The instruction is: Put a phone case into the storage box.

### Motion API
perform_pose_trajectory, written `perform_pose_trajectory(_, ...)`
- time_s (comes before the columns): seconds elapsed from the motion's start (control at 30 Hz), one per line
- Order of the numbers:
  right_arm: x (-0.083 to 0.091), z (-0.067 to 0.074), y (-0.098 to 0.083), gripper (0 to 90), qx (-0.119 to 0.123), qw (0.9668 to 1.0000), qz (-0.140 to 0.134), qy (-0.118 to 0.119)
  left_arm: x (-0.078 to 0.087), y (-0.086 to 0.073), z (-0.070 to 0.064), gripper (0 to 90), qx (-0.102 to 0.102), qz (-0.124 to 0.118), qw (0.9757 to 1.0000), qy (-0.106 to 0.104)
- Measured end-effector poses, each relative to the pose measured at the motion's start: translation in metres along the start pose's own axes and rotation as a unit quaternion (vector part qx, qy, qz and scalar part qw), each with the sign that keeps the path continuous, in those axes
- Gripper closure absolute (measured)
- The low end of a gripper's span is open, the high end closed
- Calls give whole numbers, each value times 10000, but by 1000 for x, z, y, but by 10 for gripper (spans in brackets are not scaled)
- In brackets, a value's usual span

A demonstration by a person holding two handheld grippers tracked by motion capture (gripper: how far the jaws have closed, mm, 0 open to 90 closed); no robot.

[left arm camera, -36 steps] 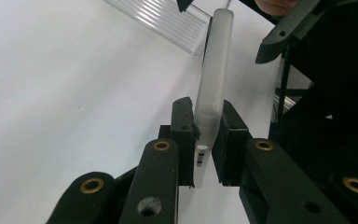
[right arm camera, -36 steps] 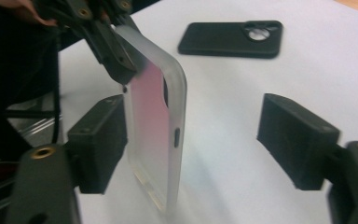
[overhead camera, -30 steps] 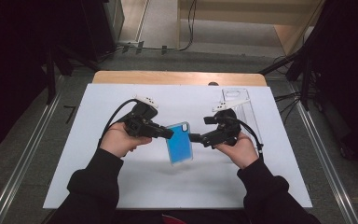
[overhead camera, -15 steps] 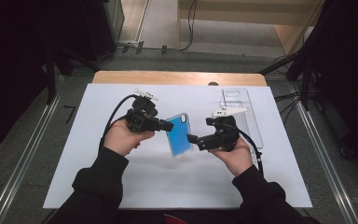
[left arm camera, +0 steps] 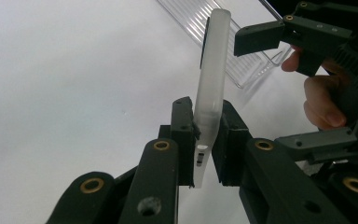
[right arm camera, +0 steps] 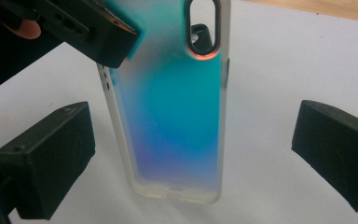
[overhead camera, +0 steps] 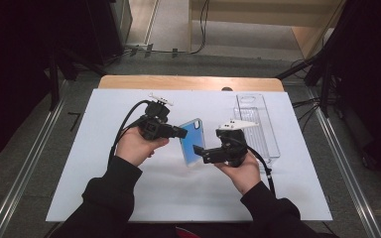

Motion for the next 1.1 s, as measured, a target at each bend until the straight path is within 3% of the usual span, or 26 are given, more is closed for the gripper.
perform_pose_trajectory(0.37,-11,5,-2,0,-68,9999,36,-135,-5,0,-8,803,105,44,9999,-101)
perform_pose_trajectory(0.9,-23,10,-3,0,-20,9996,88,-259,-14,-2,-19,802,89,134,9997,-159)
perform_pose_trajectory(1.1,-24,10,-3,140,37,9994,61,-327,-17,-3,-20,802,81,173,9997,-141)
Point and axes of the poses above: each handheld gripper's, and its own axes: x roughly backward along the jaws, y roughly out of its top, z roughly to its left, the point moved 9 cm from there along -x, roughly forward along the jaws, and after that the axes turned 5 degrees about z, right-handed, at the moved point
